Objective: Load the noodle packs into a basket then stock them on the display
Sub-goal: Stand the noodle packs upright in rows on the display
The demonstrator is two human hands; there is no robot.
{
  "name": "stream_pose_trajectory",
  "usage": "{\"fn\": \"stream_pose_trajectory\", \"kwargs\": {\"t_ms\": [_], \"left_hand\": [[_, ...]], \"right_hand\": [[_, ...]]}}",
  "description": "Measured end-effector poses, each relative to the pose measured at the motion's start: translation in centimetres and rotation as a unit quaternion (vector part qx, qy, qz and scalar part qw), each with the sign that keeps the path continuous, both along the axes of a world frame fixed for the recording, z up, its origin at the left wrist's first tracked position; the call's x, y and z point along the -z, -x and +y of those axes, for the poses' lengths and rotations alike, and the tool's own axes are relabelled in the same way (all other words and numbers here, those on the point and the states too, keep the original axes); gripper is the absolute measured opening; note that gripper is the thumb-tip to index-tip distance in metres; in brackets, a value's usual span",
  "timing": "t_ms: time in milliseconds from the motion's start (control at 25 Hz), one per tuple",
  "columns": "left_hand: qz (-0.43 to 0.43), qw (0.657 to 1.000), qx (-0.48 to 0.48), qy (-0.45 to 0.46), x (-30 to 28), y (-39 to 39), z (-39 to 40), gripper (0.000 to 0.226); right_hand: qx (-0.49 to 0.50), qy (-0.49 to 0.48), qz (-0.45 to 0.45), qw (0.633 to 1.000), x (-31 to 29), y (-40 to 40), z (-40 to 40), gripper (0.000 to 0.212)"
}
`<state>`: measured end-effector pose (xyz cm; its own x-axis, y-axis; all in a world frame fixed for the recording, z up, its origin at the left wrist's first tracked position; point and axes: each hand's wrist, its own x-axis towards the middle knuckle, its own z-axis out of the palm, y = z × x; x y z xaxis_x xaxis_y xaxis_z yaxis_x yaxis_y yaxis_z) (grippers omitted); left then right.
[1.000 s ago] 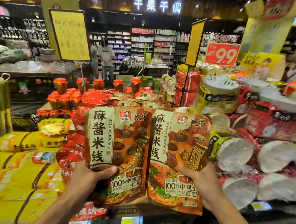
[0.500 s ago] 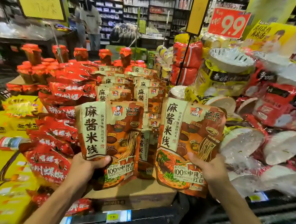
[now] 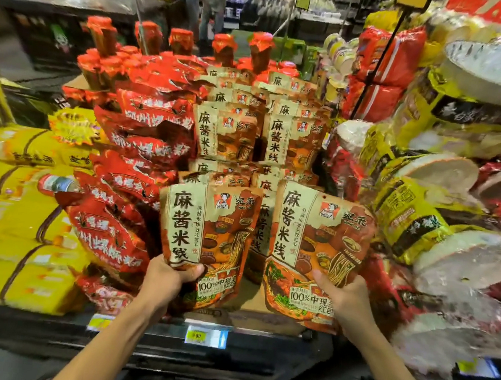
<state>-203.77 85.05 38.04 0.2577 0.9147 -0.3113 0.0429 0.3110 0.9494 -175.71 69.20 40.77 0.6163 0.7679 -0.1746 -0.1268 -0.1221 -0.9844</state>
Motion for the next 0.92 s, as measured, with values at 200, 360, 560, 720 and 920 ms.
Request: {"fn": "stream_pose_trajectory", "kwargs": {"t_ms": [200, 360, 560, 720, 920], "left_hand": [[0.048, 0.998, -0.032, 0.005, 3.1, -0.4, 0.0, 0.035], [0.056, 0.997, -0.050, 0.018, 5.0, -1.1, 0.4, 0.036], [0.064, 0.996, -0.061, 0.024, 7.5, -1.9, 2.0, 0.036], [0.075, 0.996, -0.053, 0.022, 9.0, -1.3, 2.2, 0.037], [0.128, 0.992, -0.019, -0.014, 9.5, -0.7, 1.4, 0.045]], "right_hand": [[-0.014, 0.039, 0.023, 0.999, 4.3, -0.2, 2.6, 0.011], [-0.030, 0.061, 0.019, 0.998, 7.3, -0.4, 4.3, 0.010], [-0.048, 0.073, 0.004, 0.996, 10.1, -0.6, 5.6, 0.012], [-0.052, 0.081, 0.015, 0.995, 11.0, -1.5, 4.9, 0.024], [-0.074, 0.096, -0.010, 0.993, 11.8, -1.9, 3.5, 0.056]]}}
